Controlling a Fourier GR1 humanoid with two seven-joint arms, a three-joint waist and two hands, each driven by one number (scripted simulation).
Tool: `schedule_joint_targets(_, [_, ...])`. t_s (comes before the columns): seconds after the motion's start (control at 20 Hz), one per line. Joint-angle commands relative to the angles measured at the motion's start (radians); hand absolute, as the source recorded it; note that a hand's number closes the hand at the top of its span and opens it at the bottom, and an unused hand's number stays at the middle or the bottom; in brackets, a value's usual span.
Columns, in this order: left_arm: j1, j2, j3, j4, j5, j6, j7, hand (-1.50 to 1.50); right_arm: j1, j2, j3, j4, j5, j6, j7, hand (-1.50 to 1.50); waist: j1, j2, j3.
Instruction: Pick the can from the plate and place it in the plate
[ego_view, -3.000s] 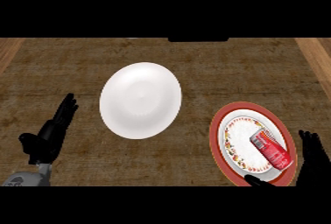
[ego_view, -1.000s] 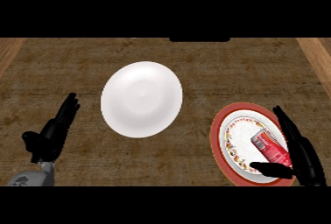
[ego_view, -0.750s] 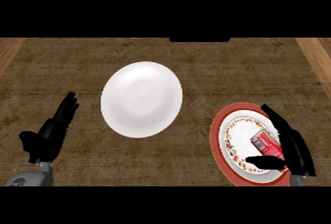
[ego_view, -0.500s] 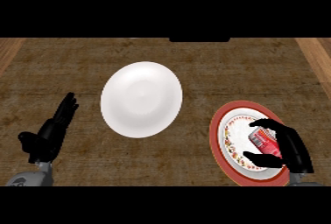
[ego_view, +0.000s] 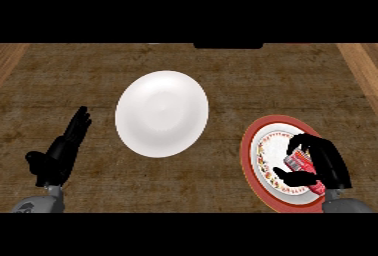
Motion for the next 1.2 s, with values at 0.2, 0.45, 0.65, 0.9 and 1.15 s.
schedule_joint_targets(0.2, [-0.029,-0.013,0.009,0.066,-0.013,-0.012,-0.022,0.0,-0.059,-0.053,0.056,0.001,0.197,0.079,0.246,1.5,-0.006,0.006,0.007])
schedule_joint_targets(0.45, [0.073,-0.005,0.02,-0.083,-0.019,-0.024,-0.001,0.0,0.003,-0.018,0.078,-0.253,0.166,0.168,0.286,1.5,-0.003,0.004,0.008])
schedule_joint_targets(0.65, [-0.025,0.005,0.041,-0.023,0.001,-0.032,0.063,0.0,0.095,-0.02,0.12,-0.529,0.179,0.217,0.36,1.5,-0.012,0.003,0.007])
schedule_joint_targets(0.9, [0.009,-0.005,0.033,-0.041,-0.018,-0.029,0.019,0.0,0.036,0.024,0.135,-0.67,0.223,0.201,0.431,1.5,-0.006,0.002,0.008])
schedule_joint_targets(1.15, [0.029,-0.032,0.03,-0.008,-0.028,-0.035,-0.009,0.0,-0.032,0.054,0.171,-0.771,0.288,0.233,0.497,1.5,-0.004,0.004,0.008])
